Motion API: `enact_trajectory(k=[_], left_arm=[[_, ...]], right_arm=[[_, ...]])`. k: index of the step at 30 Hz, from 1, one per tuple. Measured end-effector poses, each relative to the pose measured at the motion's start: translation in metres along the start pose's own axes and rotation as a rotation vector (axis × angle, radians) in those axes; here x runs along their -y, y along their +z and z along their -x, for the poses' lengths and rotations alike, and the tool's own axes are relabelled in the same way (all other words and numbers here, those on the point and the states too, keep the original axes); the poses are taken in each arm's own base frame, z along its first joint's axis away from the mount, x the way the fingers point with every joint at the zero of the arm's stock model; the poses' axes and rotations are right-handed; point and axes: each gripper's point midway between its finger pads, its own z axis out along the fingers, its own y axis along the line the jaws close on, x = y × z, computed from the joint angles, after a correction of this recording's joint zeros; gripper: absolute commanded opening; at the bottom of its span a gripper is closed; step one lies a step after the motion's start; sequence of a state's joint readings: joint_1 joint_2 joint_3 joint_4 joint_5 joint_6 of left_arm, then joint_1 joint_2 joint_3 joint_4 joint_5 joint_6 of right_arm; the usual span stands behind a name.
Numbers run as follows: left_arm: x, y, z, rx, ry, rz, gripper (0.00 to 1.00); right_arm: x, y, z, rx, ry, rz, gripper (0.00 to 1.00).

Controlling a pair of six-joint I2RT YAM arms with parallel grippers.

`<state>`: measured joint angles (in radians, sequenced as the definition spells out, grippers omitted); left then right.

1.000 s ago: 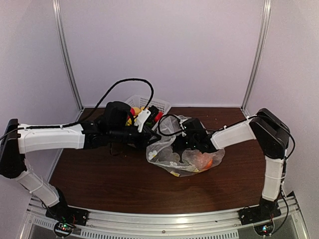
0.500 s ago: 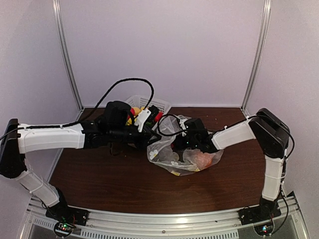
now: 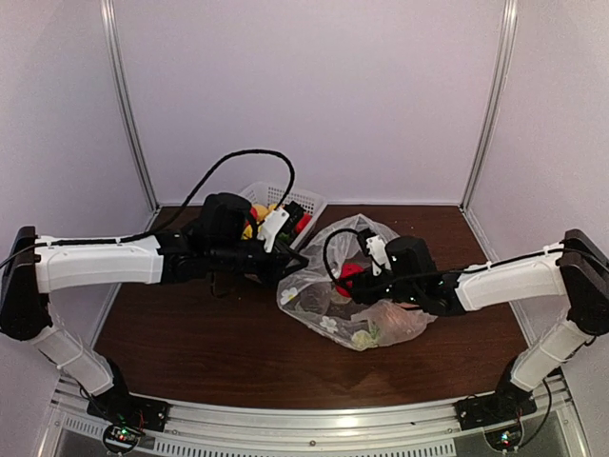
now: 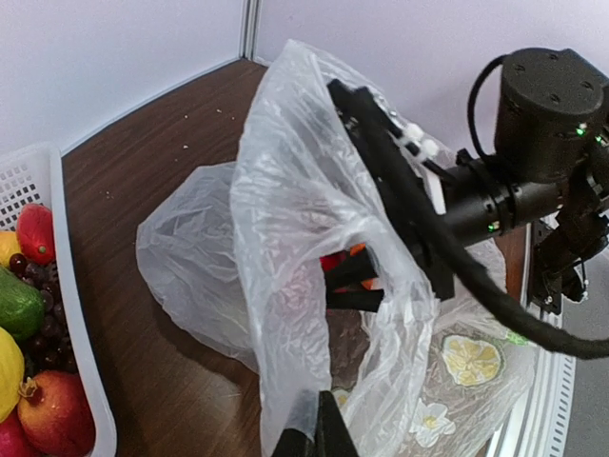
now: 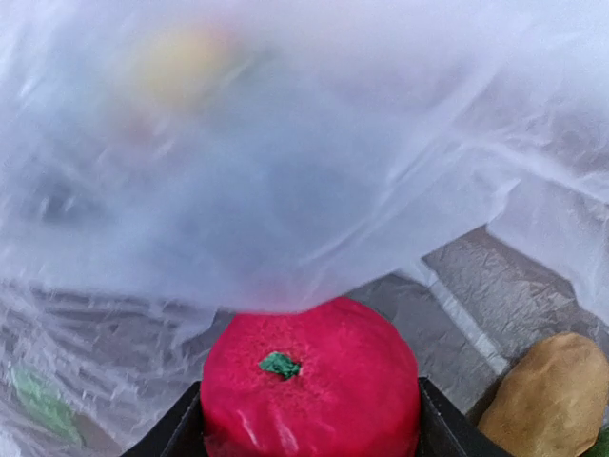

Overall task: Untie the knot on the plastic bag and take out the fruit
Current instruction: Pick up the fake fruit from the takeout bag.

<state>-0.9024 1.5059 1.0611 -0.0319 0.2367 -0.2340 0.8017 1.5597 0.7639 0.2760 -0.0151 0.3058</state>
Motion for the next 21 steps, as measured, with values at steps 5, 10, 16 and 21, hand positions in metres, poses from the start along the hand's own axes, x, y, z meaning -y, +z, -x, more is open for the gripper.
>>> enact_trajectory(k=[5,10,16,21], left_arm=[[-0.001,0.001,0.001,-0.001,0.0,0.006,0.0],[-0.003,0.001,0.0,-0.005,-0.001,0.014,0.0],[-0.004,0.002,-0.004,-0.021,-0.004,0.021,0.0],[-0.006,0.003,-0.004,-0.023,0.004,0.029,0.0]], right_arm=[[-0.018,-0.03,-0.029,-0.03,-0.009,0.04,0.54],[-0.033,-0.057,-0.034,-0.002,0.016,0.081,0.54],[-0.049,-0.087,-0.016,0.089,0.071,0.149,0.55],[-0.059,-0.107,0.0,0.157,0.107,0.202,0.55]])
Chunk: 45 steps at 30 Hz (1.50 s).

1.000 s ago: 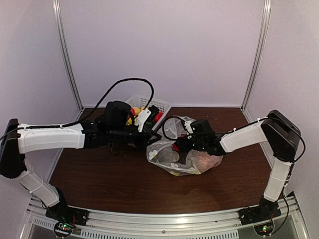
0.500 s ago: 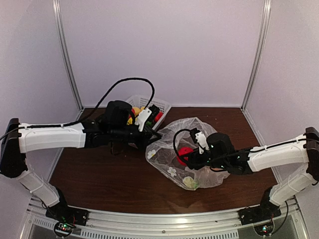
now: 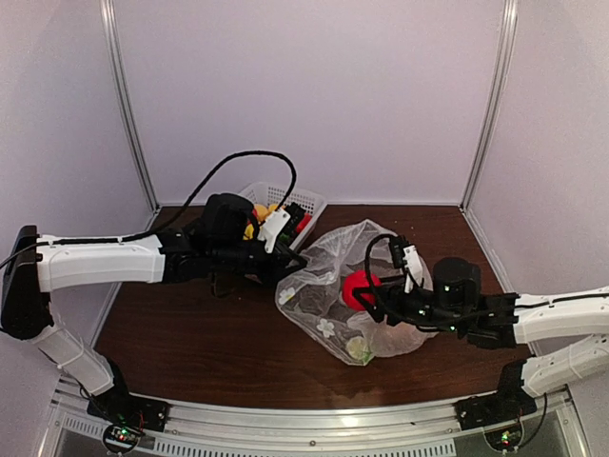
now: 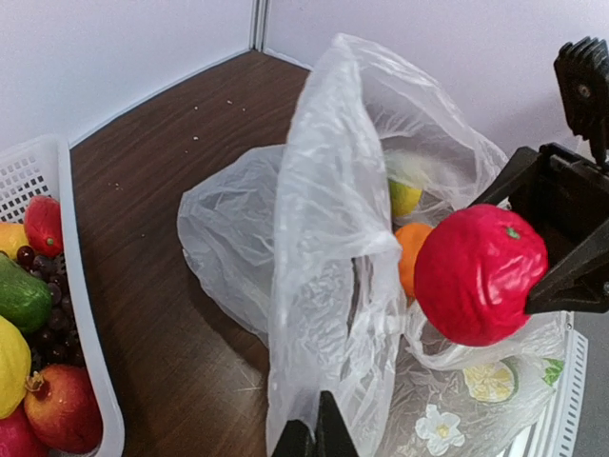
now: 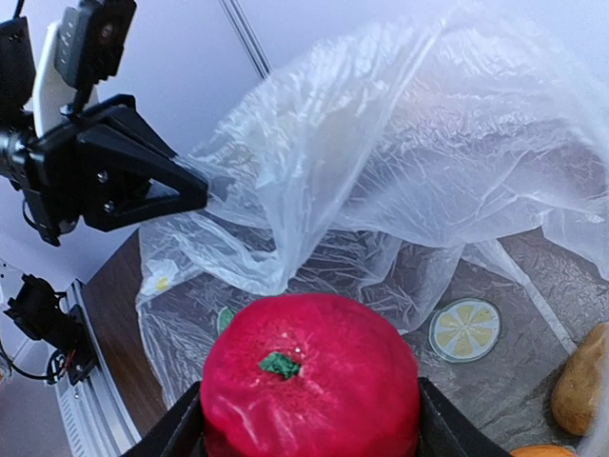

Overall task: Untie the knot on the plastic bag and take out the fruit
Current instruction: Pick up the fake fruit from the takeout bag, then pass from the right arm to the left

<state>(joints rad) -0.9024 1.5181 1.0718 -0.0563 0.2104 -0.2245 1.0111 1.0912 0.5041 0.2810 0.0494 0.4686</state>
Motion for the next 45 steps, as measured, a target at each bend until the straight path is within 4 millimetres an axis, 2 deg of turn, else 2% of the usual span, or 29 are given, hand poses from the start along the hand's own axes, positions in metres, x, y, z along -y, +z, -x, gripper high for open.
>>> enact_trajectory(k=[9,11,14,17,19,24,27,31,36,41,45], left_arm=[[-0.003,0.002,-0.003,-0.014,0.007,0.014,0.0],[-0.003,0.002,-0.004,-0.016,0.009,0.016,0.21],[-0.004,0.001,-0.002,-0.011,0.024,0.021,0.59],[-0.006,-0.007,0.005,0.02,0.027,0.045,0.77],[-0.009,-0.018,0.012,0.053,0.04,0.074,0.84],[-0.011,-0.066,0.043,0.222,0.082,0.15,0.91],[-0.001,-0.095,0.062,0.331,0.139,0.136,0.92],[0.019,-0.117,0.081,0.427,0.243,0.077,0.92],[0.041,-0.127,0.086,0.465,0.363,-0.016,0.92],[0.057,-0.124,0.079,0.453,0.427,-0.106,0.92],[0.064,-0.118,0.07,0.425,0.444,-0.159,0.92]], right_arm=[[-0.017,-0.014,0.034,0.108,0.024,0.061,0.56],[-0.021,-0.015,0.042,0.126,0.024,0.07,0.56],[-0.029,-0.016,0.059,0.161,0.016,0.087,0.56],[-0.041,-0.016,0.08,0.194,0.003,0.106,0.56],[-0.048,-0.014,0.092,0.209,-0.011,0.113,0.56],[-0.061,-0.006,0.112,0.219,-0.039,0.127,0.58],[-0.07,0.001,0.115,0.204,-0.046,0.155,0.58],[-0.086,0.01,0.118,0.168,-0.053,0.215,0.58],[-0.113,0.012,0.12,0.119,-0.059,0.34,0.58],[-0.137,0.011,0.119,0.072,-0.06,0.46,0.58],[-0.146,0.015,0.109,0.022,-0.058,0.516,0.59]])
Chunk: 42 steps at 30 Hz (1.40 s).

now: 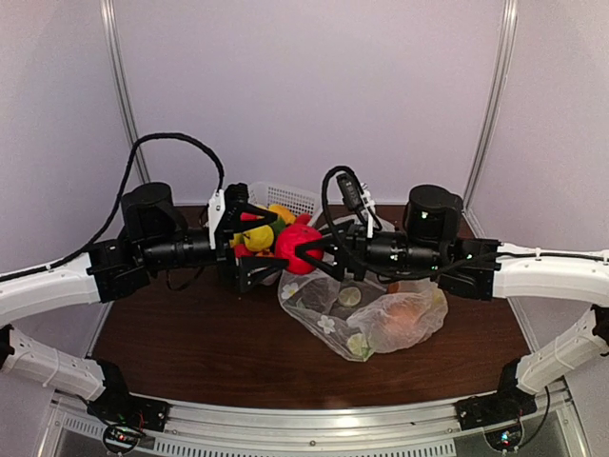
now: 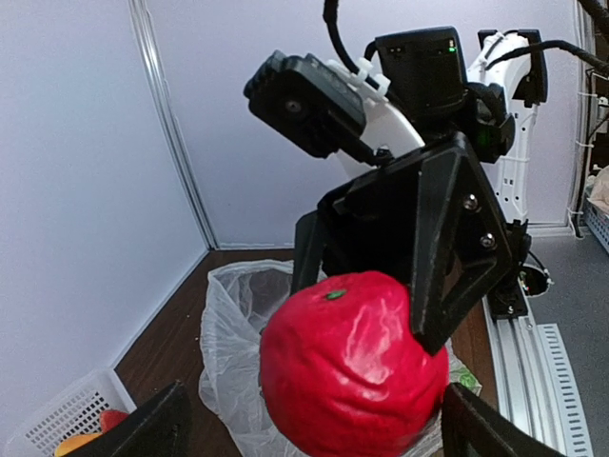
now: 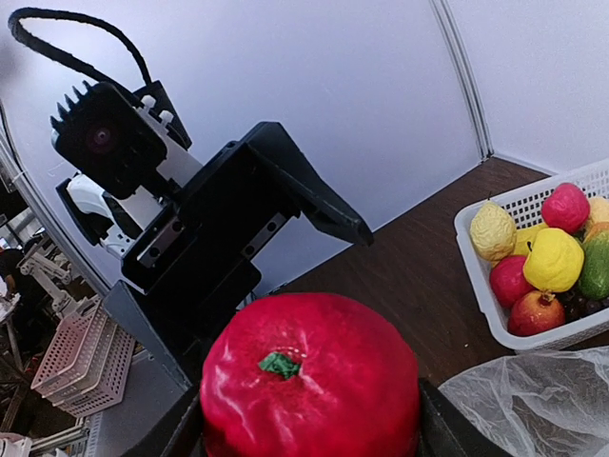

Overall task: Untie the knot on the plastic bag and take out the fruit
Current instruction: Pass from the right arm to the left

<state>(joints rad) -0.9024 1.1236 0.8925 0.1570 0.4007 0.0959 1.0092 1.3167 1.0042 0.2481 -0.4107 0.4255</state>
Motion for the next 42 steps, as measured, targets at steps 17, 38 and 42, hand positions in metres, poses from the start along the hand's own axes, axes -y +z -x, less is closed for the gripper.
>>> enact_trajectory(k=[17,38,42], left_arm=[[0.019,0.019,-0.013,-0.044,-0.033,-0.154,0.92],[0.023,0.023,-0.022,-0.082,-0.048,-0.174,0.64],[0.023,0.024,-0.021,-0.083,-0.049,-0.172,0.58]], right_arm=[[-0.005,0.01,-0.016,-0.066,0.032,0.062,0.58],[-0.006,0.009,-0.014,-0.06,0.037,0.066,0.71],[-0.006,0.008,-0.013,-0.055,0.033,0.064,0.79]])
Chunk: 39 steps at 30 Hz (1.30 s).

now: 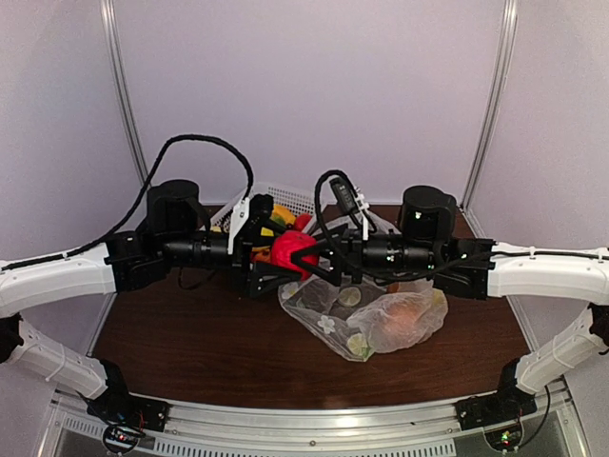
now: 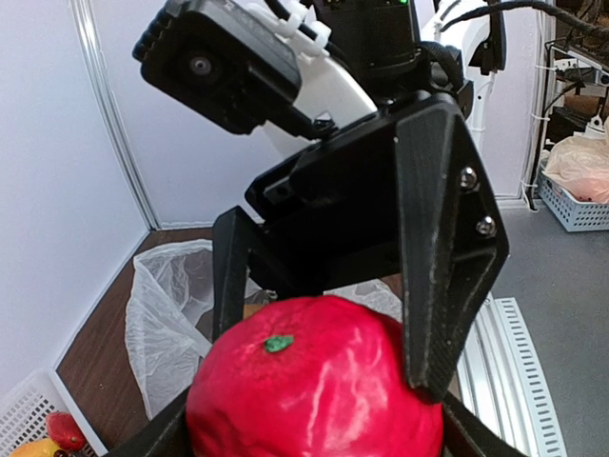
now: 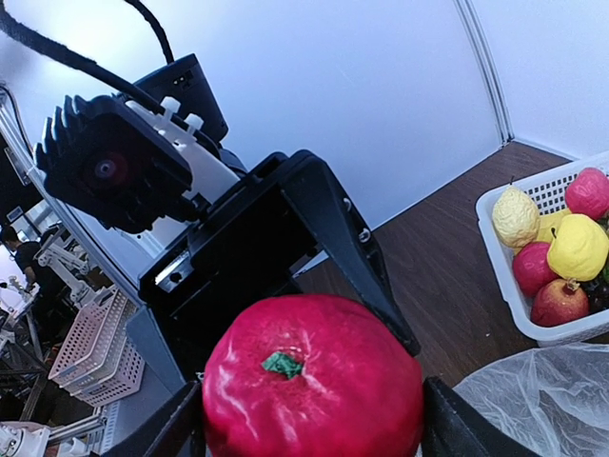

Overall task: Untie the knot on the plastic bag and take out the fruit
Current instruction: Pass from the right arm to the left, then place the fake fruit in the bin.

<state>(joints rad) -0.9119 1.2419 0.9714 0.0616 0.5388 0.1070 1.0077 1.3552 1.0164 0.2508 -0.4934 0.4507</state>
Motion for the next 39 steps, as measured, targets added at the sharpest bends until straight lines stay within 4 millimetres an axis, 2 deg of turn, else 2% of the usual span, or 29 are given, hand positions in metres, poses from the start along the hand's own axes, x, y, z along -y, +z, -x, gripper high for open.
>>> enact_trajectory(k=[8,13,18,23,30,35,39], left_arm=[[-0.004,0.0,-0.002,-0.009,-0.004,0.024,0.53],[-0.012,0.0,-0.005,-0.025,-0.008,0.074,0.51],[-0.032,-0.002,-0.014,-0.068,-0.024,0.157,0.5],[-0.071,-0.012,-0.025,-0.11,-0.069,0.275,0.5],[-0.143,-0.049,-0.035,-0.119,-0.182,0.469,0.5],[-0.196,-0.07,-0.066,-0.17,-0.313,0.585,0.5],[-0.226,-0.081,-0.093,-0.227,-0.398,0.651,0.5]], right_arm=[[-0.001,-0.013,0.009,0.044,-0.019,-0.032,0.93],[0.001,-0.029,0.018,0.096,-0.042,-0.083,0.97],[0.004,-0.052,0.029,0.159,-0.064,-0.147,0.98],[0.015,-0.071,0.029,0.198,-0.074,-0.234,0.98],[0.044,-0.09,0.011,0.163,-0.072,-0.403,1.0],[0.062,-0.117,0.01,0.157,-0.082,-0.554,1.0],[0.087,-0.137,0.005,0.134,-0.073,-0.678,1.0]])
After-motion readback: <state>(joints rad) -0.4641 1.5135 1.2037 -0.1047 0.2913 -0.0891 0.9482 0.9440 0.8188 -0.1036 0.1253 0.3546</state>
